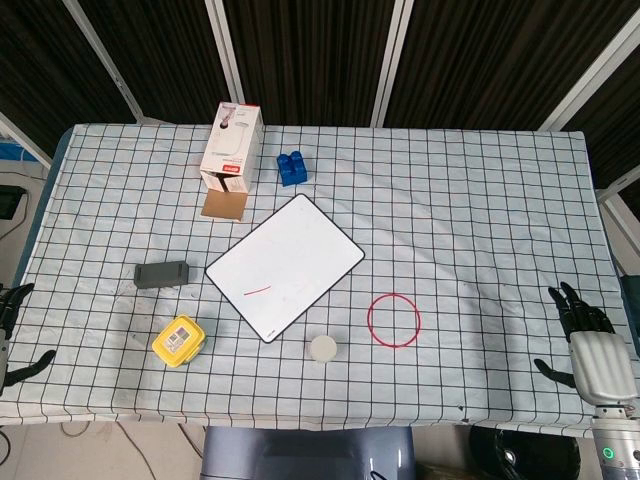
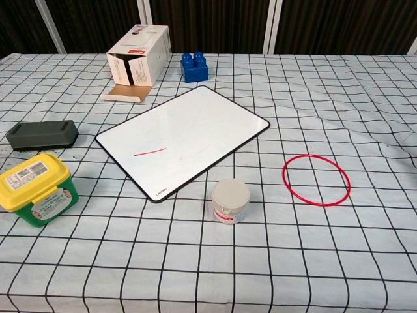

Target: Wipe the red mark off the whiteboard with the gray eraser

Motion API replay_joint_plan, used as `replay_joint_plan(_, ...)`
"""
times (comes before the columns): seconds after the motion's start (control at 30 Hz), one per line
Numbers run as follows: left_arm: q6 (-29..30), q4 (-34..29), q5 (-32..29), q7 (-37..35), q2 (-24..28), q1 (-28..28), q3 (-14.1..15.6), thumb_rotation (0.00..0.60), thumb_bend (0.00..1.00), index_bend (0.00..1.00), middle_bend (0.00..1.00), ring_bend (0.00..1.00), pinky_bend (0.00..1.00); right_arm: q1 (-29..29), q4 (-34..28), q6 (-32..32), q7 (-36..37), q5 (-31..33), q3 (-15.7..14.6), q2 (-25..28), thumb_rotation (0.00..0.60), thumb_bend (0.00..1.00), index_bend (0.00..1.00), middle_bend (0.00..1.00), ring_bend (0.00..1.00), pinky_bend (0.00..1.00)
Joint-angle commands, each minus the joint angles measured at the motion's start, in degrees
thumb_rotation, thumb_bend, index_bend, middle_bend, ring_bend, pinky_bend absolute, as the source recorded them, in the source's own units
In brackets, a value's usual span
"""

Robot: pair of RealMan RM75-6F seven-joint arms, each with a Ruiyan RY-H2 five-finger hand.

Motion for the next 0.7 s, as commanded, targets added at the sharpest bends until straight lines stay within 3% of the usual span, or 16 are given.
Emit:
replay_joint_plan(0.03, -0.05, 0.01, 0.05, 0.06, -0.02, -0.02, 0.03, 0.600, 0.13, 0.10, 0.13, 0.00, 0.05, 0.01, -0.01, -0.03, 0.02, 0.02, 0.00, 0.00, 0.600, 0.04, 0.00, 0.03, 0.17, 0.20)
replay_joint_plan(0.7, -0.40, -0.04, -0.04, 0.08, 0.06, -0.11, 0.02, 0.600, 0.13, 0.10, 0.13, 0.00, 0.05, 0.06, -0.12, -0.13, 0.08, 0.08, 0.02, 0.11, 0.600, 0.04, 0.00, 0.03, 0.17, 0.20)
